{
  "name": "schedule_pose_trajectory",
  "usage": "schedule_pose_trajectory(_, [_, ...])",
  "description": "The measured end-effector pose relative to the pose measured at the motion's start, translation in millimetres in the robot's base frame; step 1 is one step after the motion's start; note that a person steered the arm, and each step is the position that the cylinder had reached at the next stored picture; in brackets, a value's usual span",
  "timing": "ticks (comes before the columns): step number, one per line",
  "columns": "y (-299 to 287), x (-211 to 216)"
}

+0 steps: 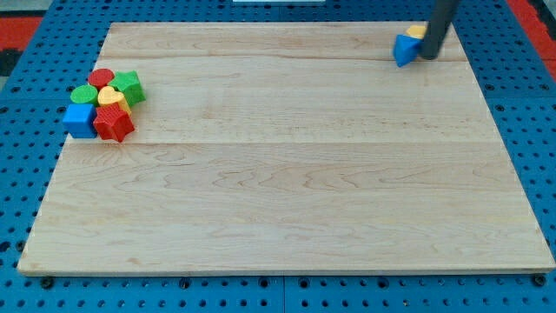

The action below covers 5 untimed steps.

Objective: Slide blue triangle slightly left

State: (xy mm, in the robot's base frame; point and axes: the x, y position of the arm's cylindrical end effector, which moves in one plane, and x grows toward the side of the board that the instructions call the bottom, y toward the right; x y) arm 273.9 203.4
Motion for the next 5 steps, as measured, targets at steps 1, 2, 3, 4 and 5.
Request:
schedule_pose_trajectory(1, [-66.5, 0.0])
schedule_pose_trajectory(2, [-126.7, -0.1])
schedule_pose_trajectory(3, [-115.4, 12.7])
schedule_pose_trajectory(4, [-55.1, 30.4])
schedule_pose_trajectory(5, [-13.1, 17.1])
